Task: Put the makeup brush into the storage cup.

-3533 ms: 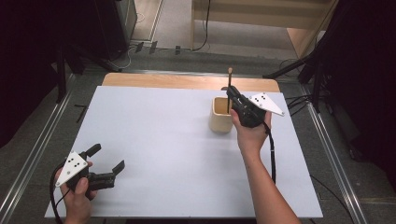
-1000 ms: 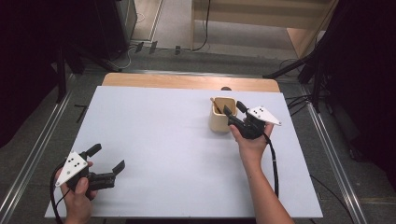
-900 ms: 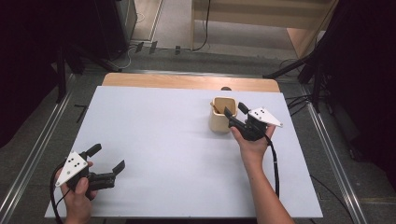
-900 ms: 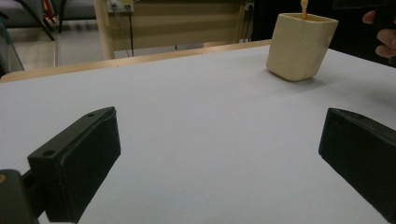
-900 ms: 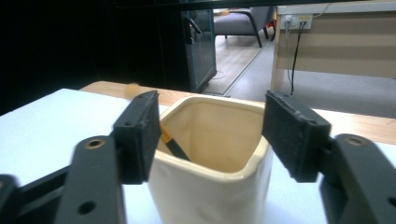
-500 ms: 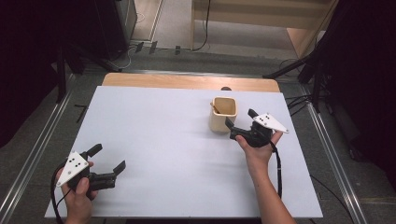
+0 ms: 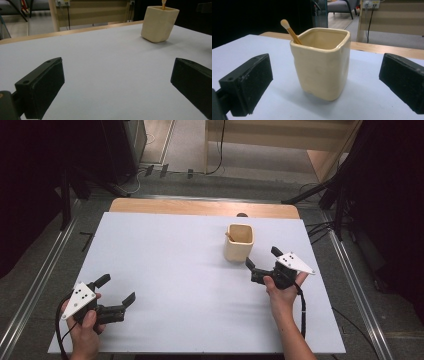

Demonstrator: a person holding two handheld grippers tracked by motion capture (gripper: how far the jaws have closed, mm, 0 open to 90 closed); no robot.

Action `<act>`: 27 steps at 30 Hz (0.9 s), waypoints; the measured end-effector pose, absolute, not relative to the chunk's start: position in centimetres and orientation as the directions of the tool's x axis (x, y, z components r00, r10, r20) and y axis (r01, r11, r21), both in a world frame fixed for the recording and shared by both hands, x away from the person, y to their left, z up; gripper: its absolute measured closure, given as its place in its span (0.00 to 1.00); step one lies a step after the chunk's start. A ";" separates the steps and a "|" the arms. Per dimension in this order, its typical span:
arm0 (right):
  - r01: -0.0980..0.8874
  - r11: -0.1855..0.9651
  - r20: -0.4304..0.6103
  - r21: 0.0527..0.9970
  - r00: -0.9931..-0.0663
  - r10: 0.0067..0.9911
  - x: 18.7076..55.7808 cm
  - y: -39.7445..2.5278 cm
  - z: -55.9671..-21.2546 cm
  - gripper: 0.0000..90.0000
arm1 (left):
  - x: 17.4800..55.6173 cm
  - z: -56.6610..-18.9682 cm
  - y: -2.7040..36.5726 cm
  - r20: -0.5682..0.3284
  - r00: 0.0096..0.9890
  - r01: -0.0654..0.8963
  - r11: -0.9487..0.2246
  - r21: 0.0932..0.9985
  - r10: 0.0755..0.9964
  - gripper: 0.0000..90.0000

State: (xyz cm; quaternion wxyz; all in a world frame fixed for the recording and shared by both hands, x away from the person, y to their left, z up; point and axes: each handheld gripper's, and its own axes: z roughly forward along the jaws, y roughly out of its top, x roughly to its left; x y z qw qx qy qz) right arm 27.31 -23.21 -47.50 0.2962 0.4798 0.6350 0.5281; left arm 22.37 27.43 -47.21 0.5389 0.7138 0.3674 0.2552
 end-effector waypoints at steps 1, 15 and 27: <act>0.297 -0.015 0.127 0.955 -0.363 0.923 27.2 -23.3 -47.6 0.00 | 22.4 -47.2 27.4 -0.031 0.600 0.250 -0.151 0.956 0.800 0.00; 0.299 -0.014 0.123 0.954 -0.350 0.929 24.9 -25.0 -47.9 0.00 | 22.4 -47.2 27.3 -0.029 0.603 0.248 -0.154 0.956 0.797 0.00; 0.315 0.003 0.111 0.949 -0.344 0.932 23.1 -26.2 -48.3 0.00 | 22.4 -47.3 27.3 -0.029 0.602 0.247 -0.152 0.957 0.798 0.00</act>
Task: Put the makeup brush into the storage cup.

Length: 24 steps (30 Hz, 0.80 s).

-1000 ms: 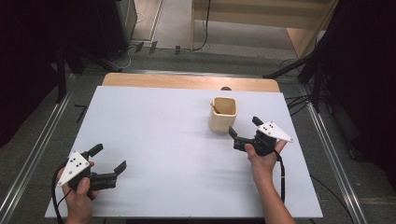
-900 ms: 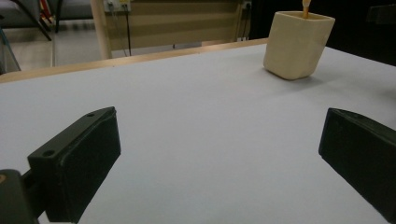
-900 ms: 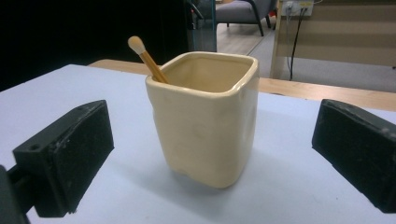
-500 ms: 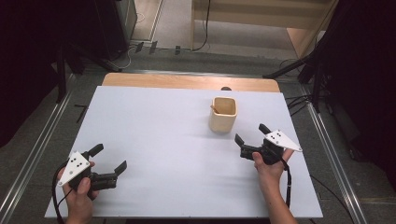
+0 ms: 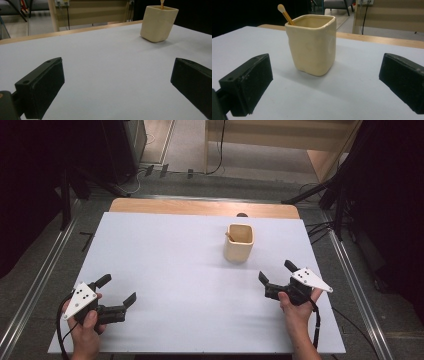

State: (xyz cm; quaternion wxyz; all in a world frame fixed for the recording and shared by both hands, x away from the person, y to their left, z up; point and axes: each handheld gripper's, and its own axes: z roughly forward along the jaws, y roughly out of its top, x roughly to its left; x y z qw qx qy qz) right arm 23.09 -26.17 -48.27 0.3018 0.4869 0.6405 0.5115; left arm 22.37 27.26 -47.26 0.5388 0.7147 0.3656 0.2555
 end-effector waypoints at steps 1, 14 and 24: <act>0.316 0.008 0.107 0.949 -0.343 0.933 22.9 -26.3 -48.3 0.00 | 22.4 -47.3 27.3 -0.029 0.602 0.247 -0.152 0.957 0.798 0.00; 0.319 0.019 0.090 0.948 -0.324 0.942 20.9 -28.0 -48.5 0.00 | 22.3 -47.3 27.2 -0.028 0.605 0.246 -0.153 0.957 0.796 0.00; 0.319 0.020 0.086 0.947 -0.314 0.945 18.8 -29.1 -49.0 0.00 | 22.3 -47.3 27.2 -0.027 0.606 0.247 -0.156 0.956 0.795 0.00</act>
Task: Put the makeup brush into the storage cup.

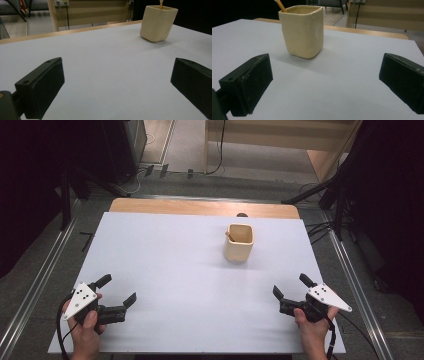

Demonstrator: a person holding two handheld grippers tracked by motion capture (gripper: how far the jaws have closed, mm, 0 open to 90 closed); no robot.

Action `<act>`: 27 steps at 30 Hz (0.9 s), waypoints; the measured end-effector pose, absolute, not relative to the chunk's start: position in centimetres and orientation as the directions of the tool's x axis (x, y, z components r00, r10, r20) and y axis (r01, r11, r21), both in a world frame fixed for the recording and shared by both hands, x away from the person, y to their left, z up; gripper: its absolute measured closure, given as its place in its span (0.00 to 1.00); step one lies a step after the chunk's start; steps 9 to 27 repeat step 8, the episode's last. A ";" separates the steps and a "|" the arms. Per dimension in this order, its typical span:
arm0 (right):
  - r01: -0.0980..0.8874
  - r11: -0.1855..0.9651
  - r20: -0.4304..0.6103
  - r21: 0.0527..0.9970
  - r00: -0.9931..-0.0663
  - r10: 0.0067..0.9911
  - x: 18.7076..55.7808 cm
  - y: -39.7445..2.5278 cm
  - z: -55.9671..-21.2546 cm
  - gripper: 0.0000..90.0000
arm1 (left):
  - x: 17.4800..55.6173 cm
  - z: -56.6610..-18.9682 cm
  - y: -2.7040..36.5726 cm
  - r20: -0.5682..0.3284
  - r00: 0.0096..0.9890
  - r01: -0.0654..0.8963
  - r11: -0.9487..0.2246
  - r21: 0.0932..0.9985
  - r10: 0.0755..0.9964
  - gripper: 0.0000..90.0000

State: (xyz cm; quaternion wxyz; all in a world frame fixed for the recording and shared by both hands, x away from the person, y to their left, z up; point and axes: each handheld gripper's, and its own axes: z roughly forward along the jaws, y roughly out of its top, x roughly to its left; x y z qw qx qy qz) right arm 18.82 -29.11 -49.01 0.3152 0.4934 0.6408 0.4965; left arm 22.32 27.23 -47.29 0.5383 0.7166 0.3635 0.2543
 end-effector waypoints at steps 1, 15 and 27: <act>0.319 0.015 0.091 0.948 -0.313 0.945 18.7 -29.1 -49.0 0.00 | 22.3 -47.3 27.2 -0.027 0.607 0.247 -0.156 0.956 0.794 0.00; 0.314 0.027 0.079 0.949 -0.321 0.944 18.5 -28.6 -48.9 0.00 | 22.2 -47.2 27.1 -0.027 0.608 0.243 -0.154 0.958 0.793 0.00; 0.314 0.027 0.079 0.949 -0.321 0.944 18.5 -28.6 -48.9 0.00 | 22.2 -47.2 27.1 -0.027 0.608 0.243 -0.154 0.958 0.793 0.00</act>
